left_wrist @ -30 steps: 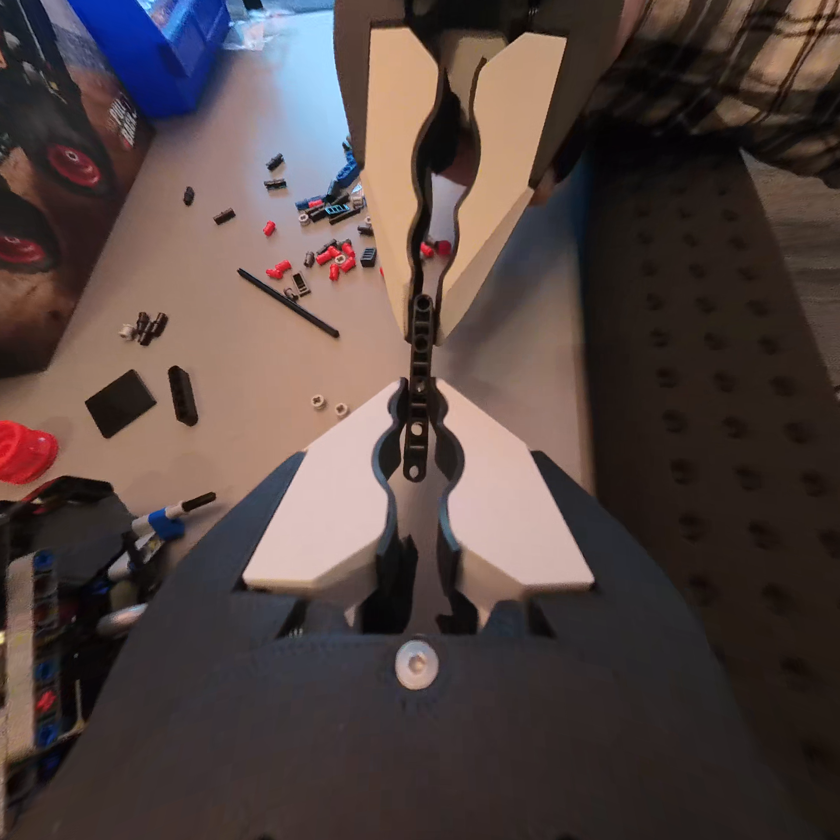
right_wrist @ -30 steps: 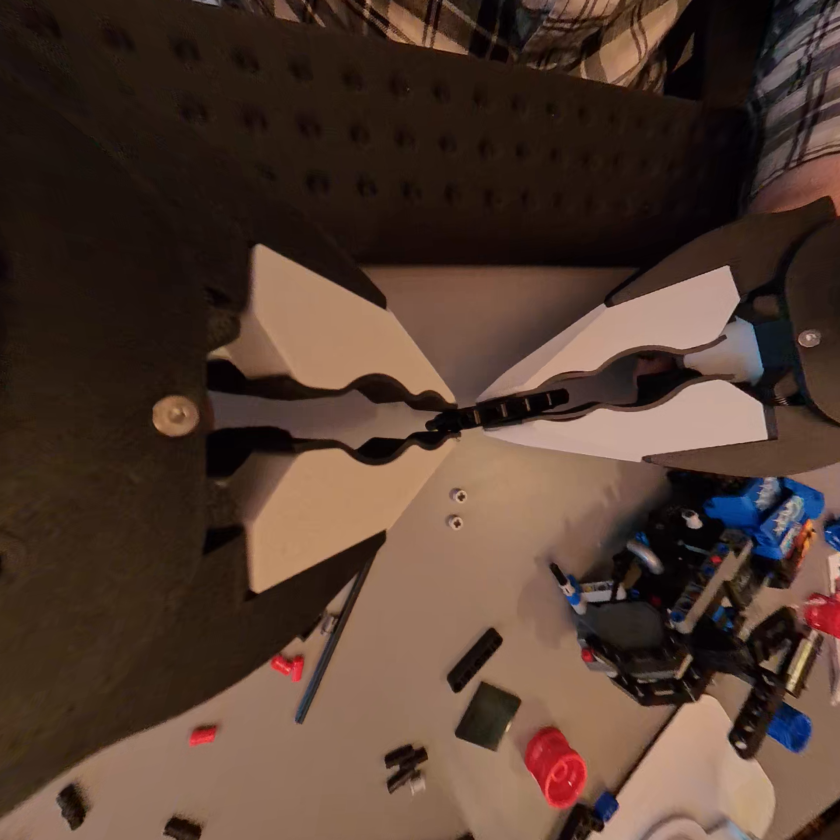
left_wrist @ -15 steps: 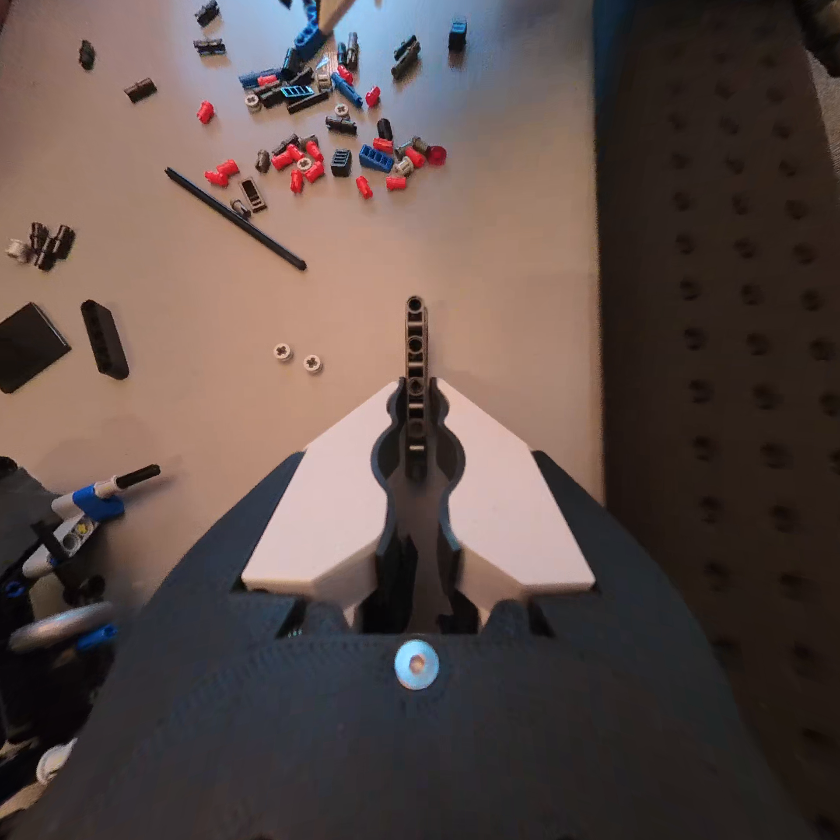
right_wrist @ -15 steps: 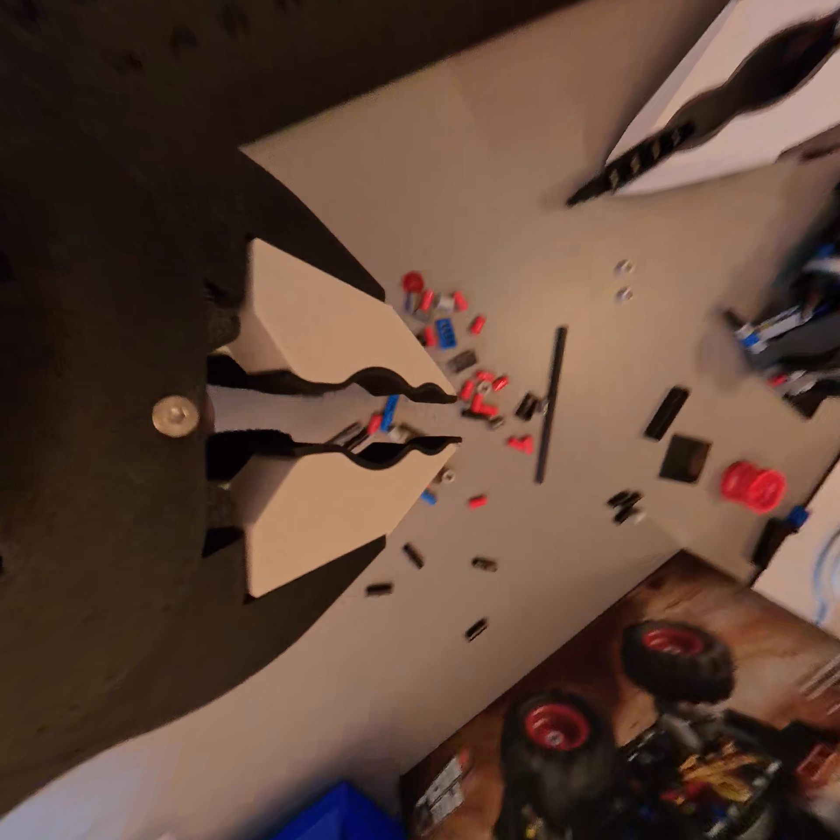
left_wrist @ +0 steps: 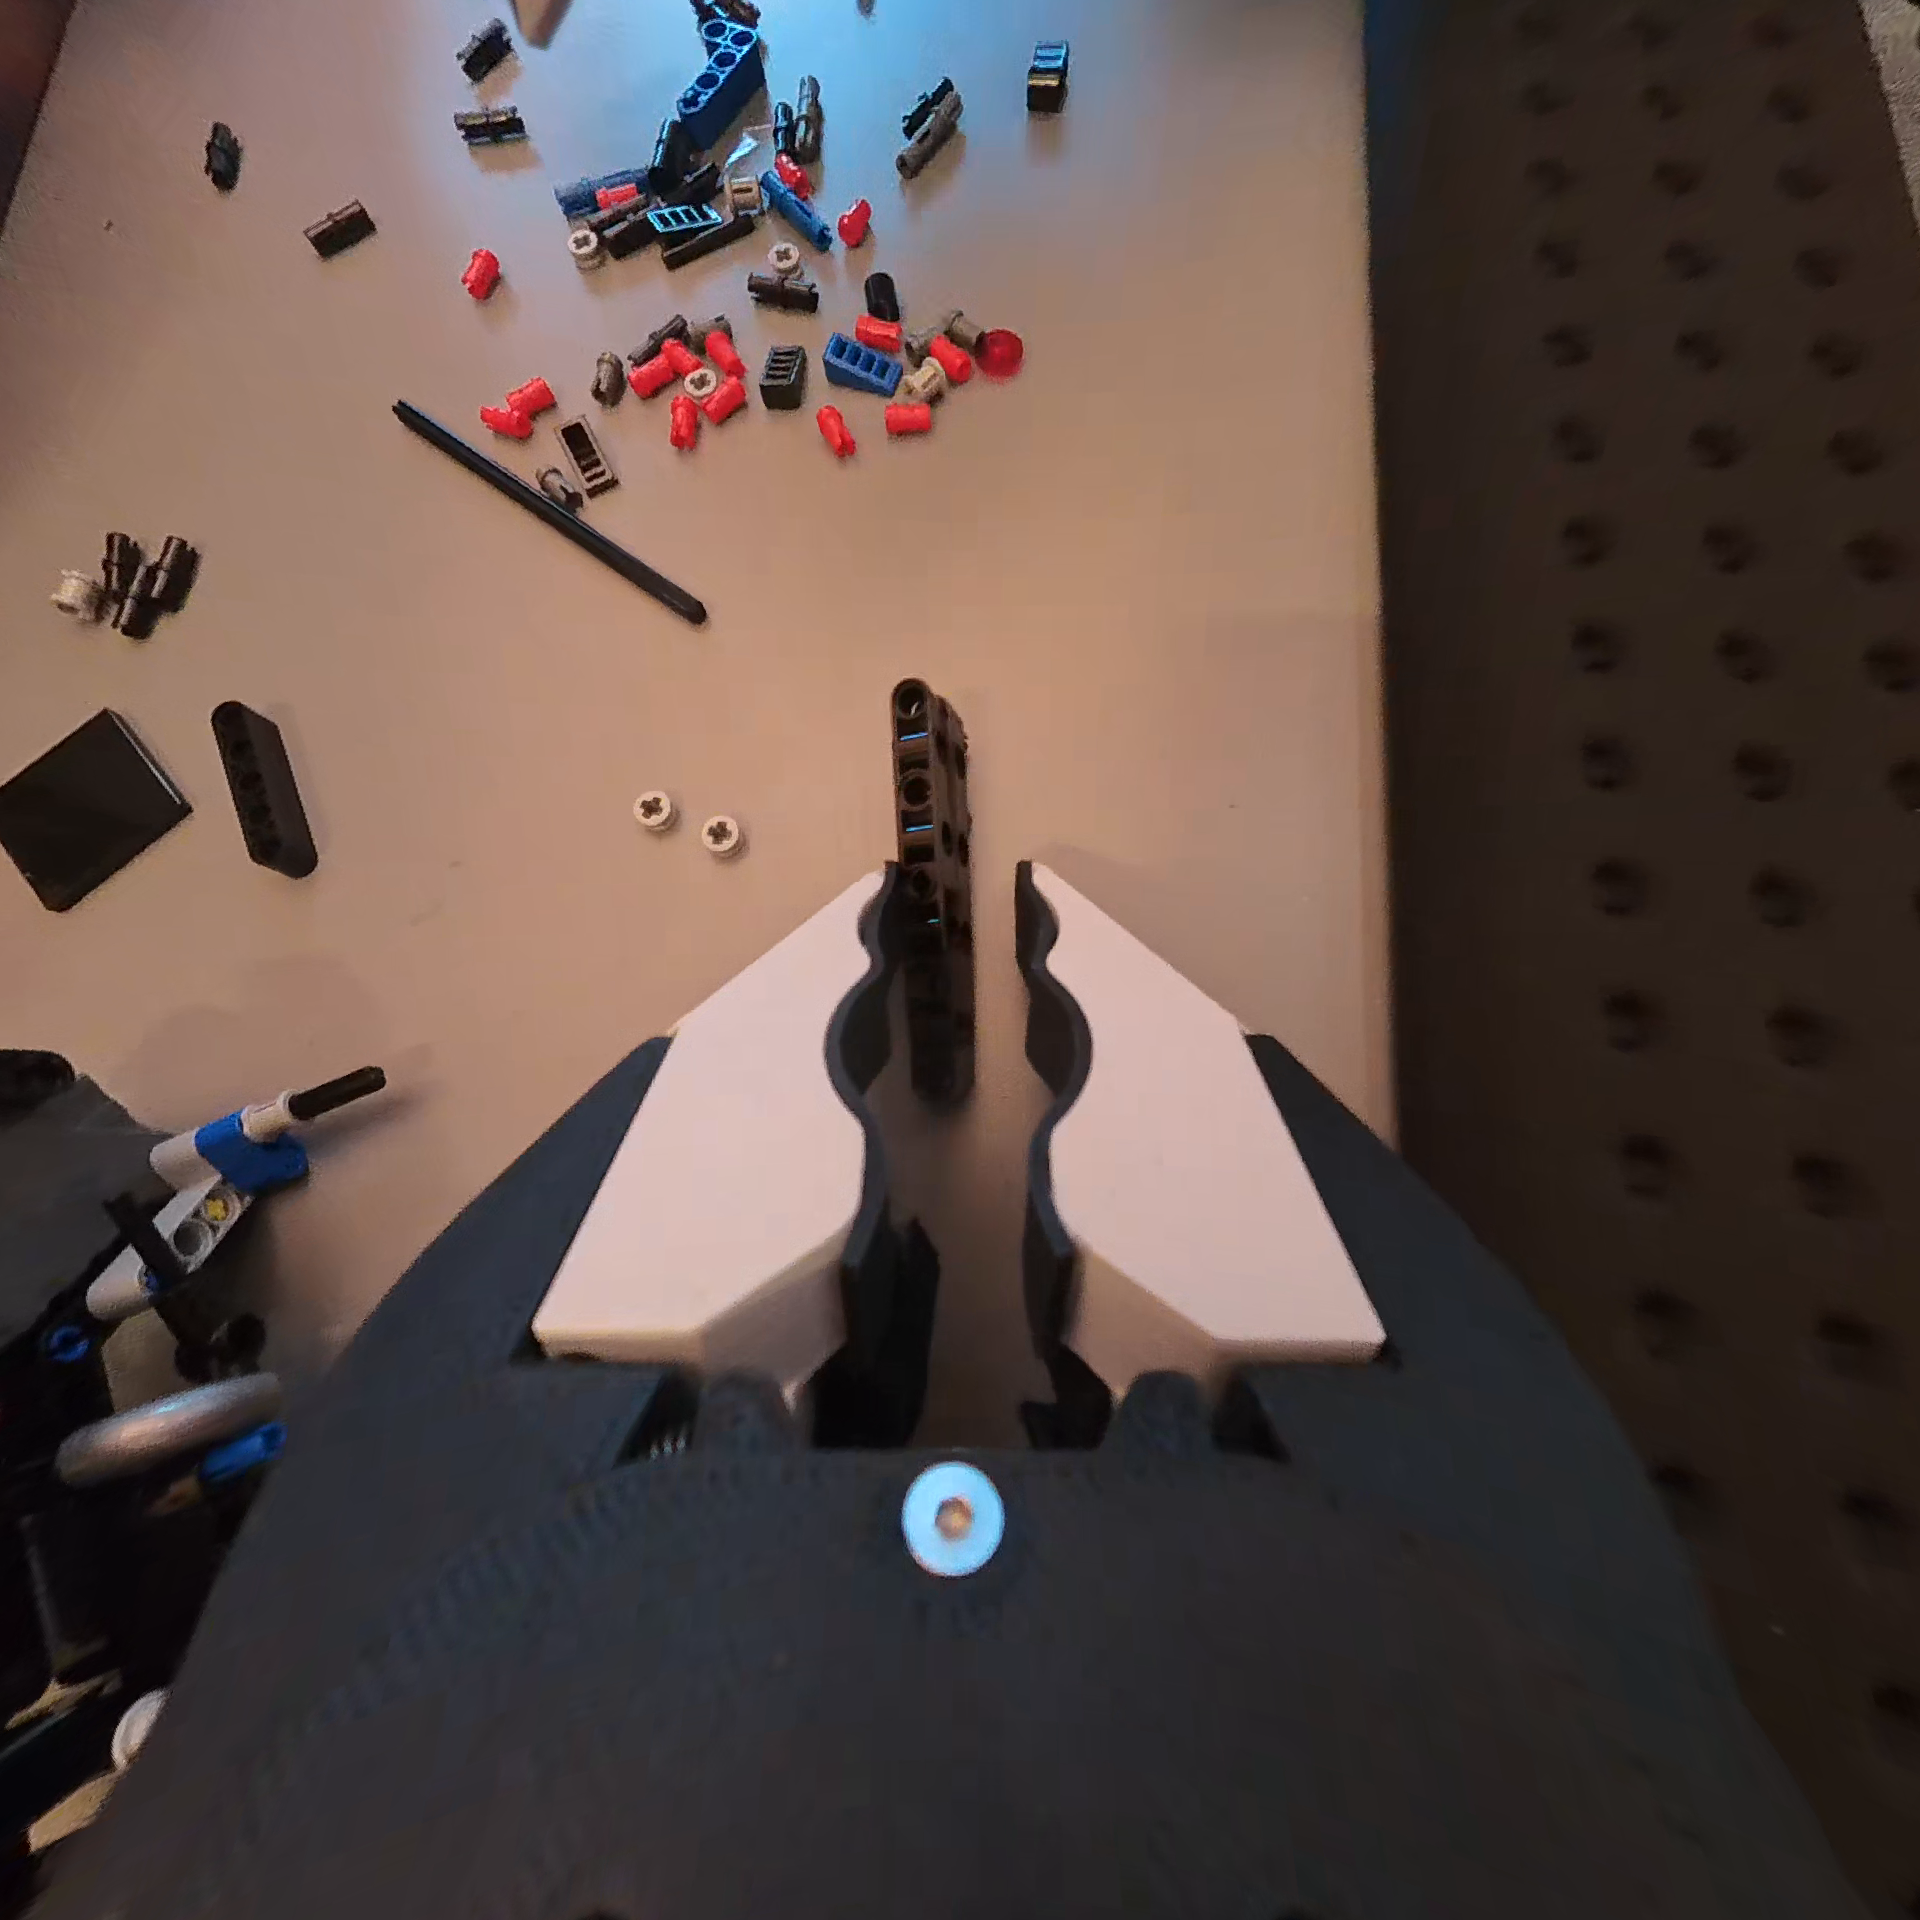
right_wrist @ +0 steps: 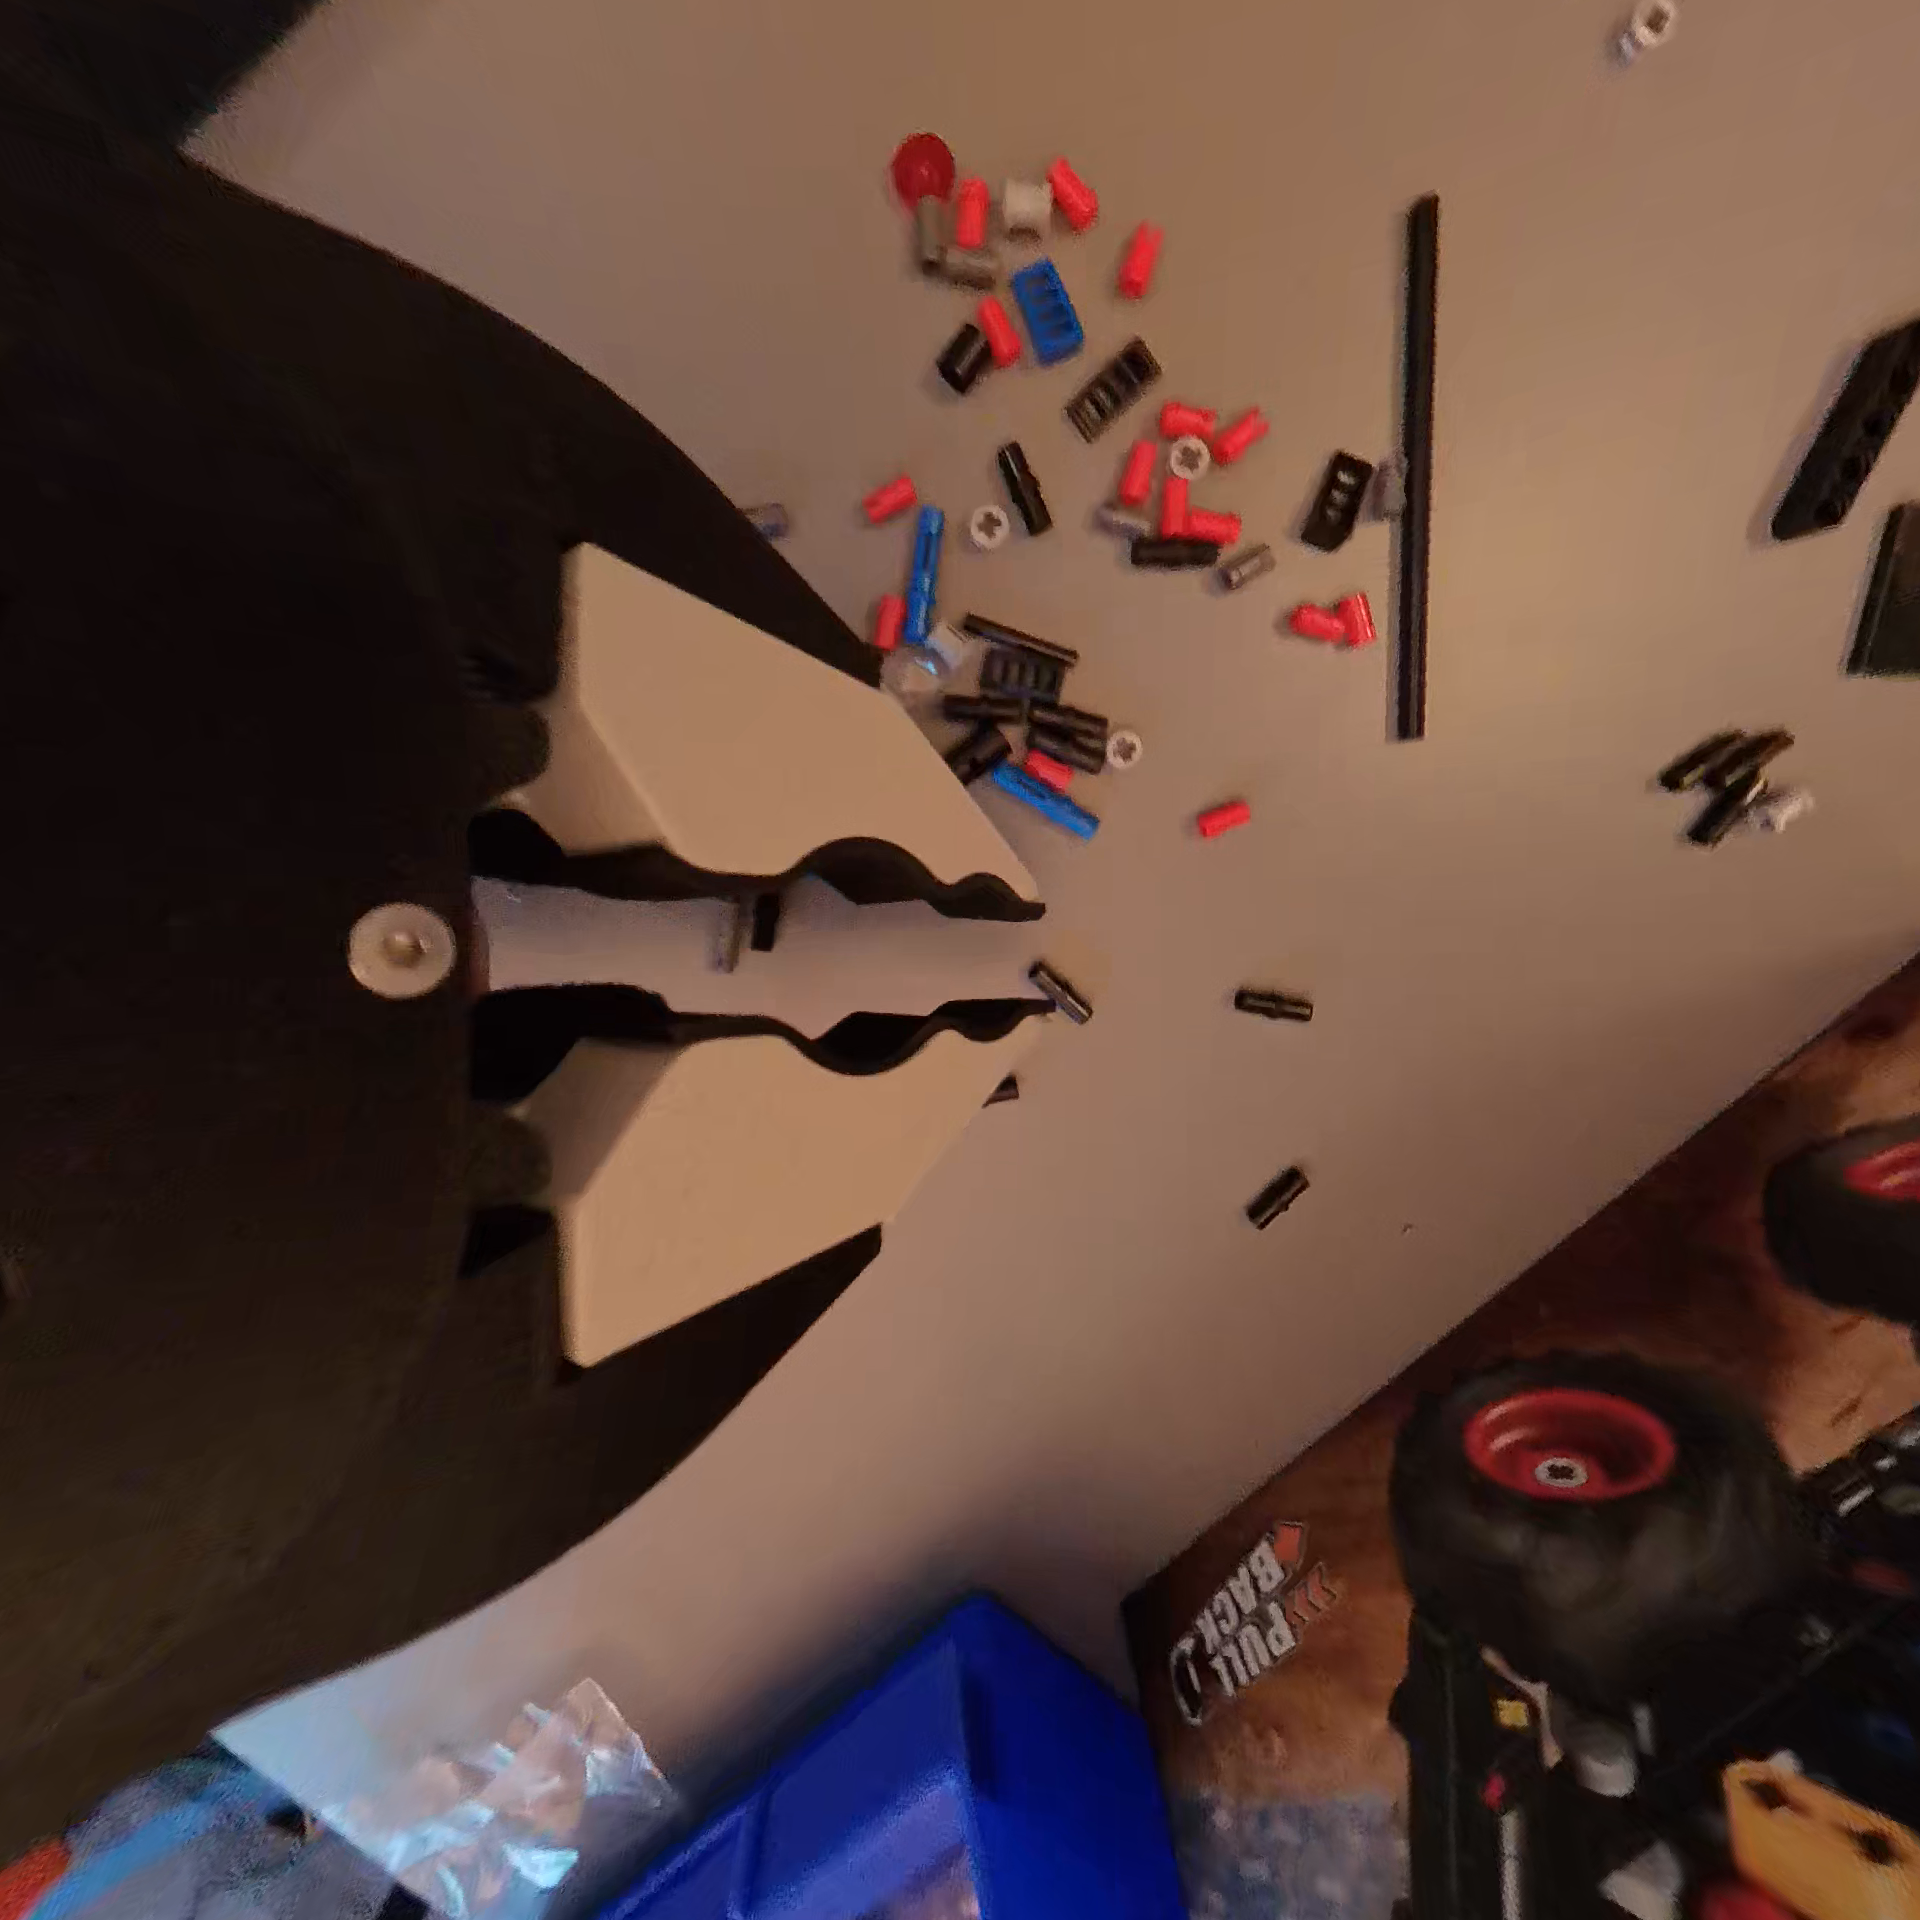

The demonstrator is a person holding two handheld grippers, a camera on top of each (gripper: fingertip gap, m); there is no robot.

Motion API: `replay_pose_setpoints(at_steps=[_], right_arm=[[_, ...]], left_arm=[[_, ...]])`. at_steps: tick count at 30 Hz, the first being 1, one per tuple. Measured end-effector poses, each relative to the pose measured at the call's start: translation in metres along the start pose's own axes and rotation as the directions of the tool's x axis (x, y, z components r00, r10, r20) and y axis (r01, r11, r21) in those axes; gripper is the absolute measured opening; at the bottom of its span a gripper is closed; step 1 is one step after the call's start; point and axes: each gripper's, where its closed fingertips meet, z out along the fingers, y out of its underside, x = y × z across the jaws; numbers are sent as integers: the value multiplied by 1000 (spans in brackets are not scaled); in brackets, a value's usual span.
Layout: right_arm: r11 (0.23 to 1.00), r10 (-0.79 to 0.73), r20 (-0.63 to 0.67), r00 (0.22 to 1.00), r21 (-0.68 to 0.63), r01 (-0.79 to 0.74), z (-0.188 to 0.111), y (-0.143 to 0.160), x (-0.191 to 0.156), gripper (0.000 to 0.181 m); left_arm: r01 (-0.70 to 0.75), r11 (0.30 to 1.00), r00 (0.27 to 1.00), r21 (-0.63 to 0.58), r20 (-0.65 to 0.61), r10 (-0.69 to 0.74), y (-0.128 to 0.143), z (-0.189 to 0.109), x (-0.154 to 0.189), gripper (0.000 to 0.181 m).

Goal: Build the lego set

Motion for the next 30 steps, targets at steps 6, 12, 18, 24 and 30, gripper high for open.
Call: replay_pose_setpoints(at_steps=[6,12,18,24,30], right_arm=[[993,117,58,991,-29,-116,18,6,6,16],[990,140,72,988,-19,-139,22,7,5,2],[994,78,105,991,68,-86,7,-13,-9,2],[984,-71,191,979,177,37,-13,-52,-65,2],[948,-243,344,907,282,147,-24,-83,-141,2]], left_arm=[[-29,1000,999,-1,18,29,-1,0,0,18],[-44,999,998,-1,36,44,-1,0,-2,21],[-56,998,998,21,41,55,-5,-1,-1,28],[-87,995,996,52,40,85,-10,-3,3,25],[-96,990,994,107,56,90,-18,-8,1,21]])
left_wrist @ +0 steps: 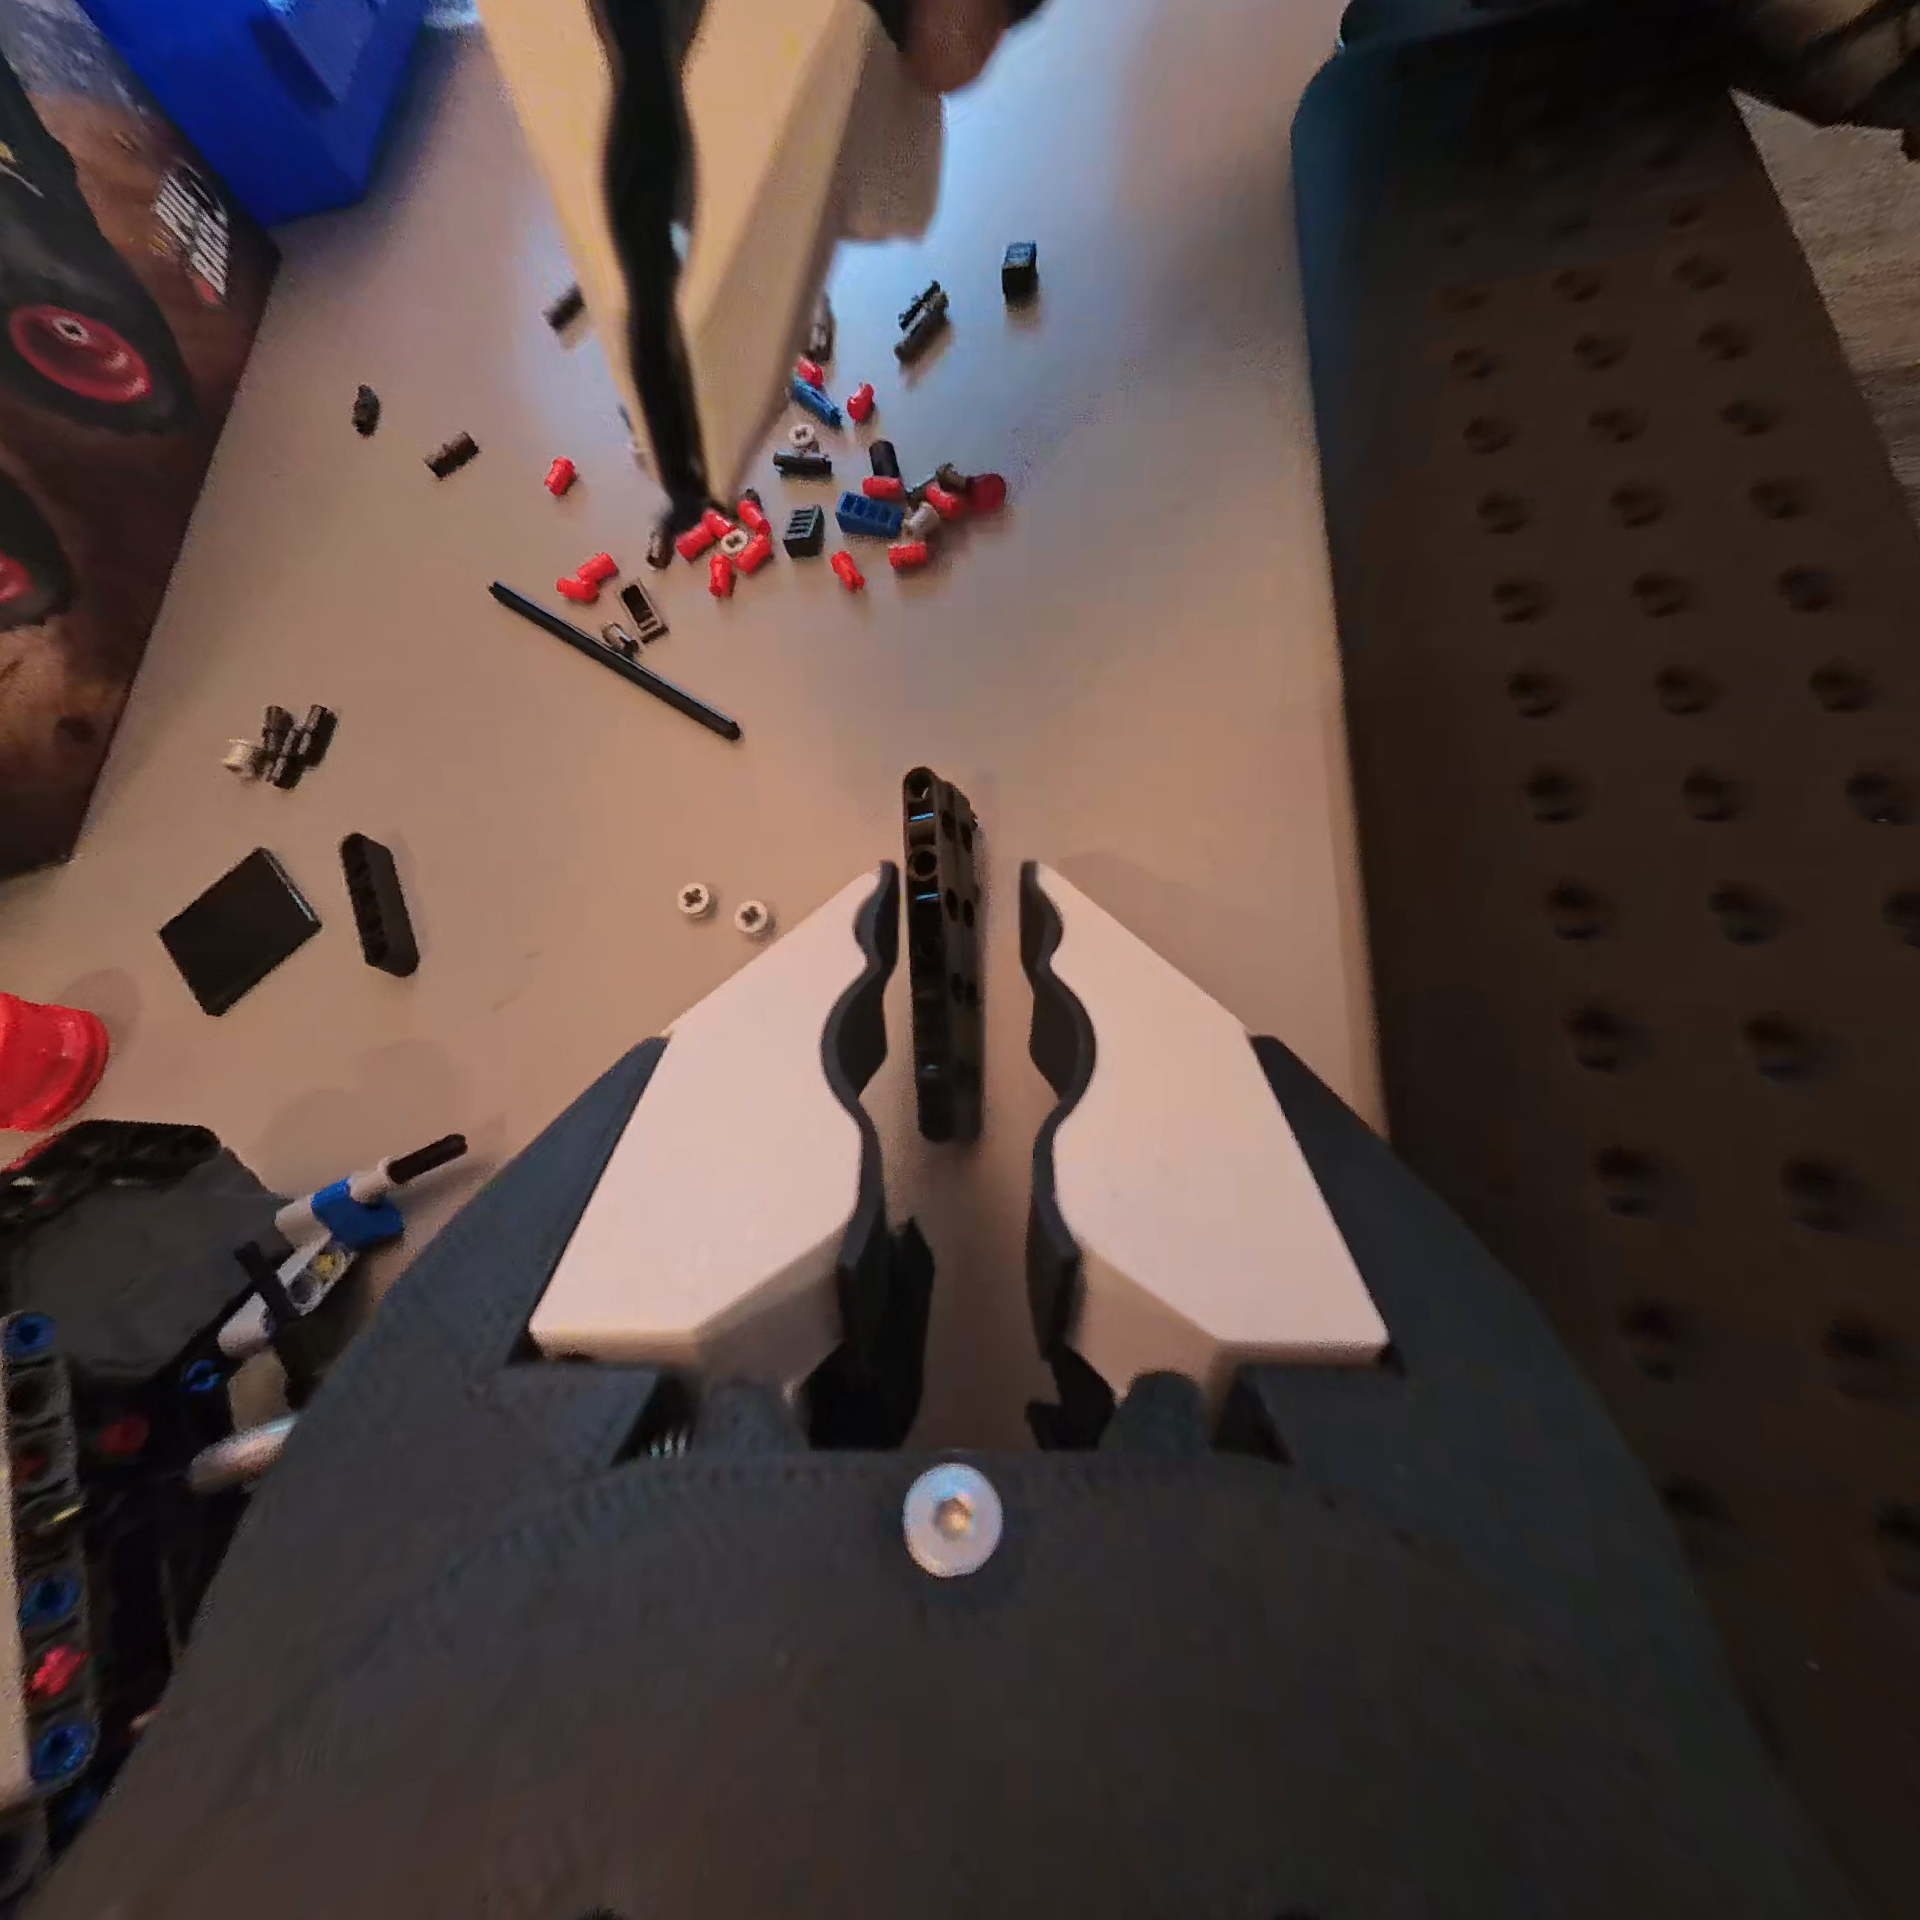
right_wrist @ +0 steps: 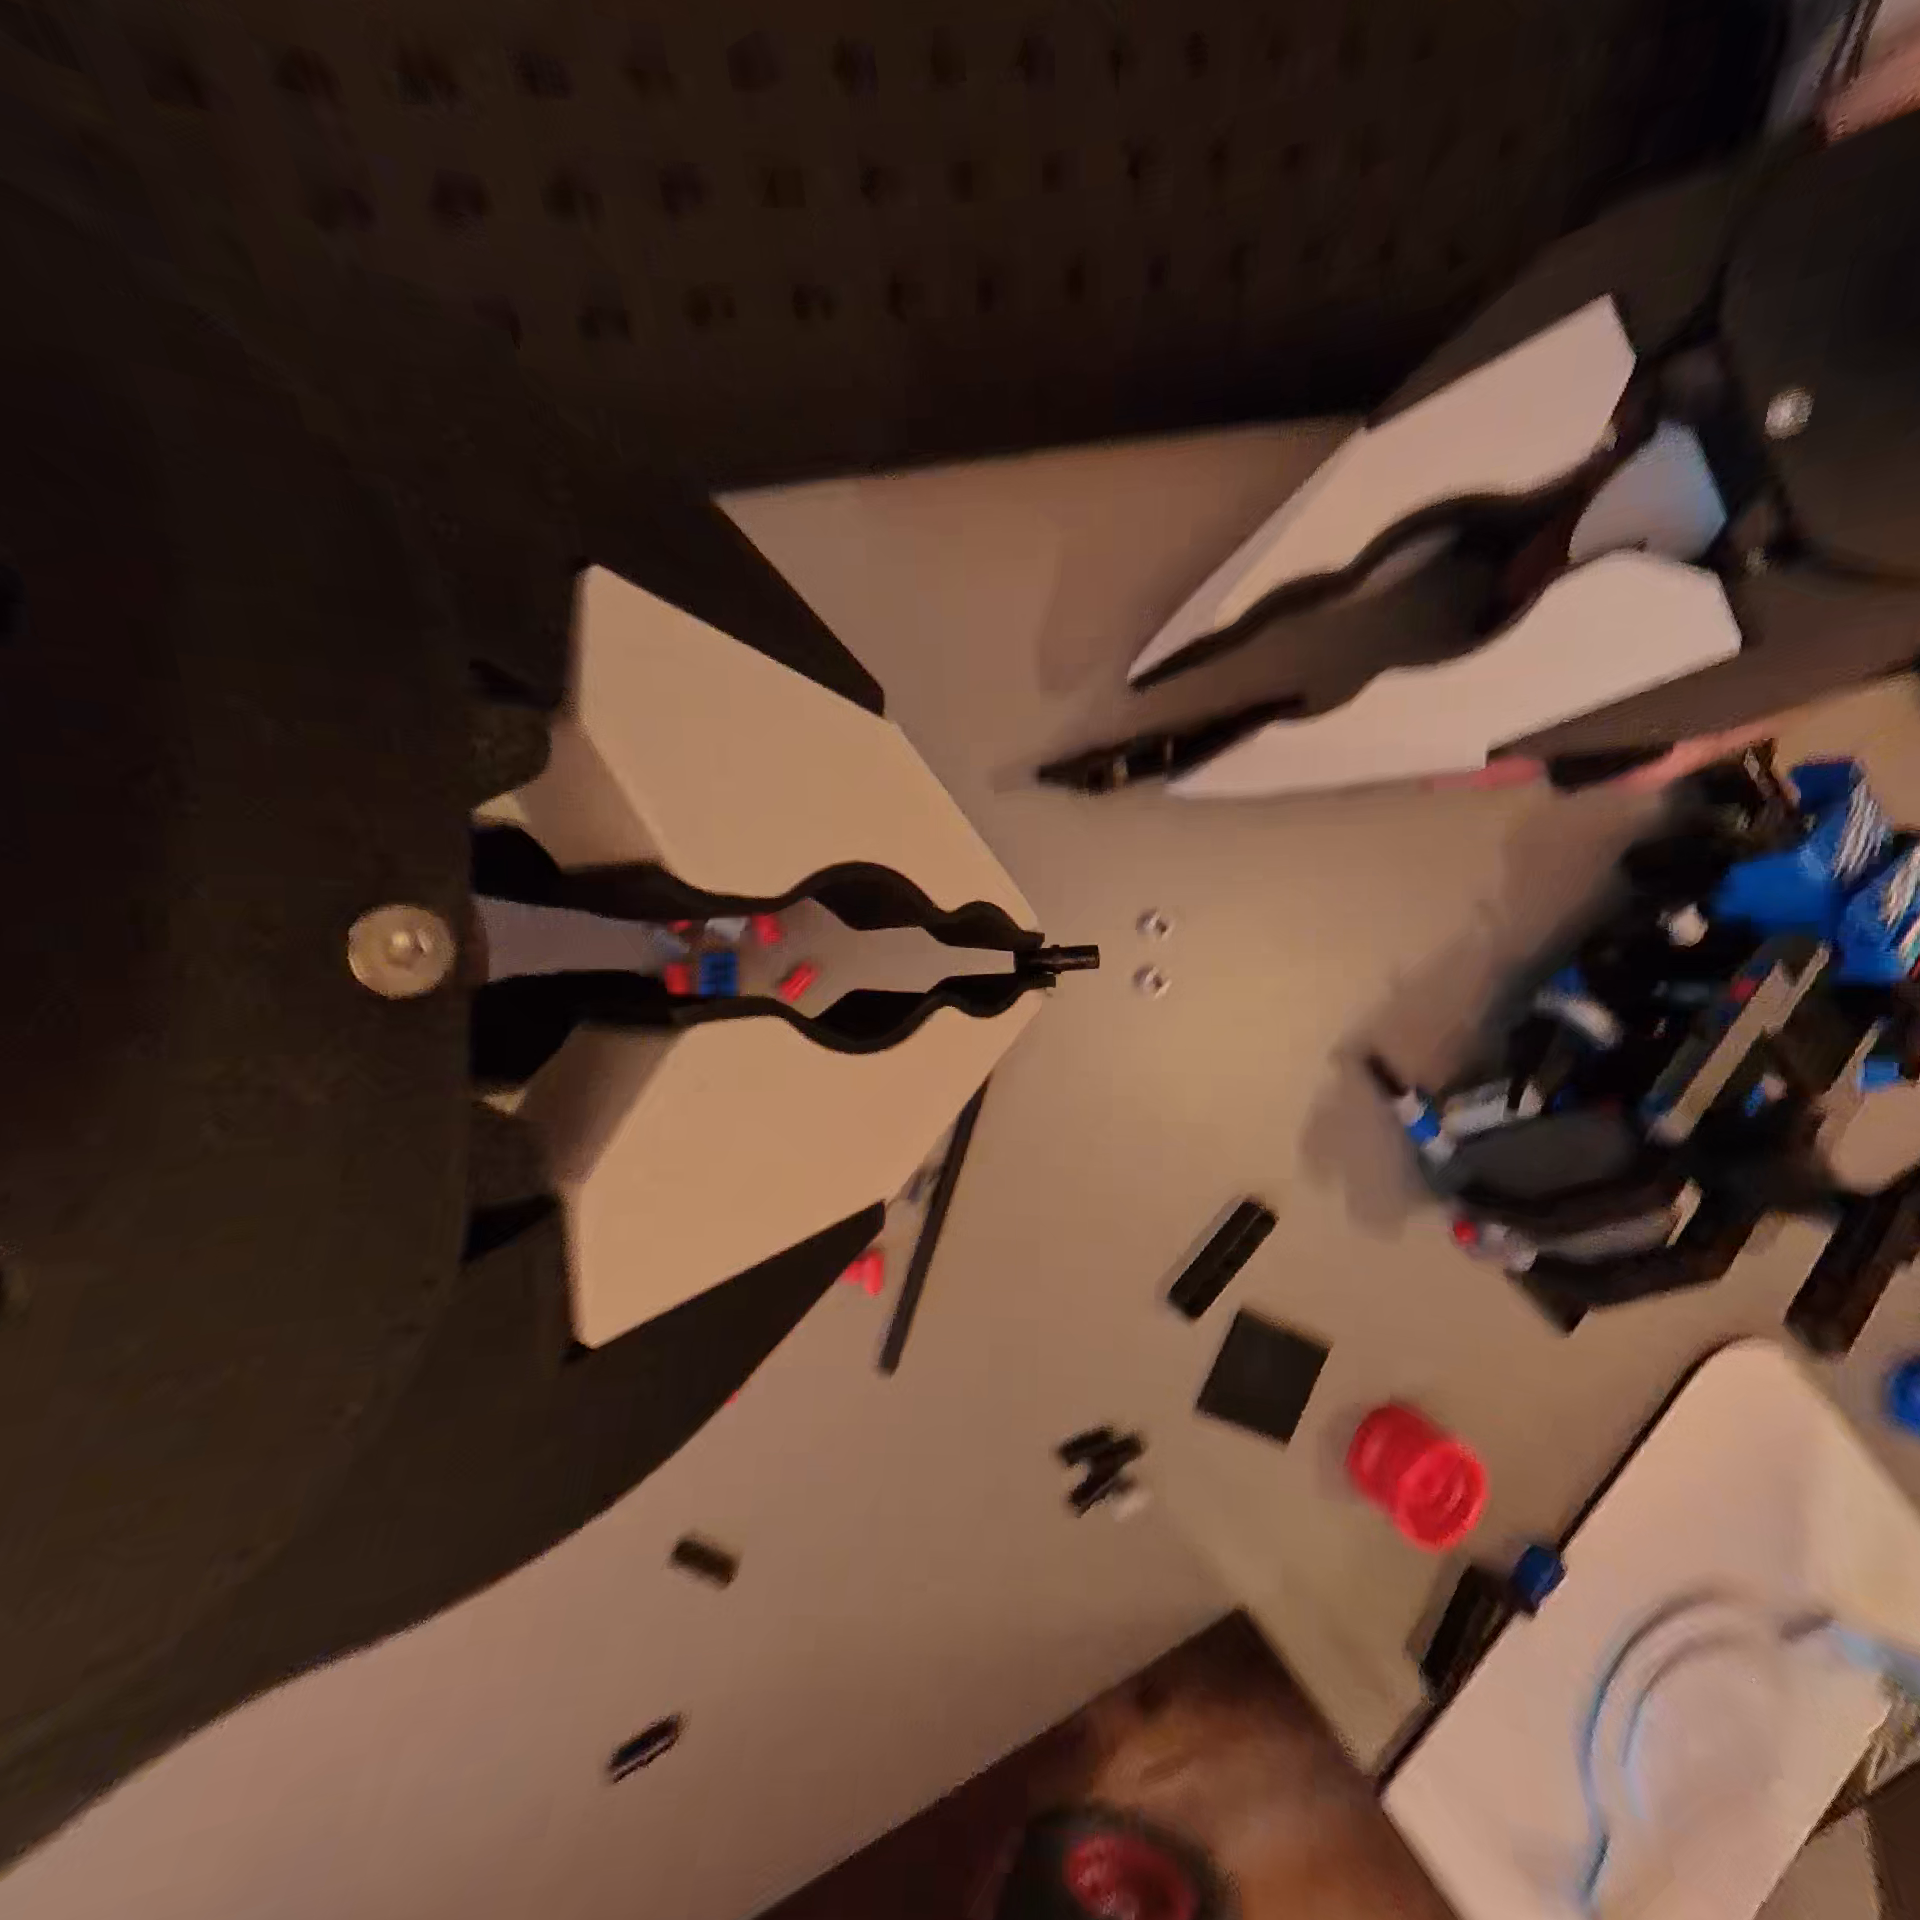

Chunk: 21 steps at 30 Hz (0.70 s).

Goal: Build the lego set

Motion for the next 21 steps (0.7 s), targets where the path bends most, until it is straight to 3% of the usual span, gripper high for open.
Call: replay_pose_setpoints(at_steps=[10,16,21], right_arm=[[999,-39,168,985,0,39,29,-13,-39,2],[1000,-21,210,978,10,20,33,-13,-44,2],[999,-1,241,971,41,-9,31,-18,-48,2]], left_arm=[[39,999,999,32,9,-39,-4,-1,-4,25],[-93,988,981,123,180,70,-25,-17,-22,18],[-213,973,958,90,214,190,-28,-16,-16,2]])
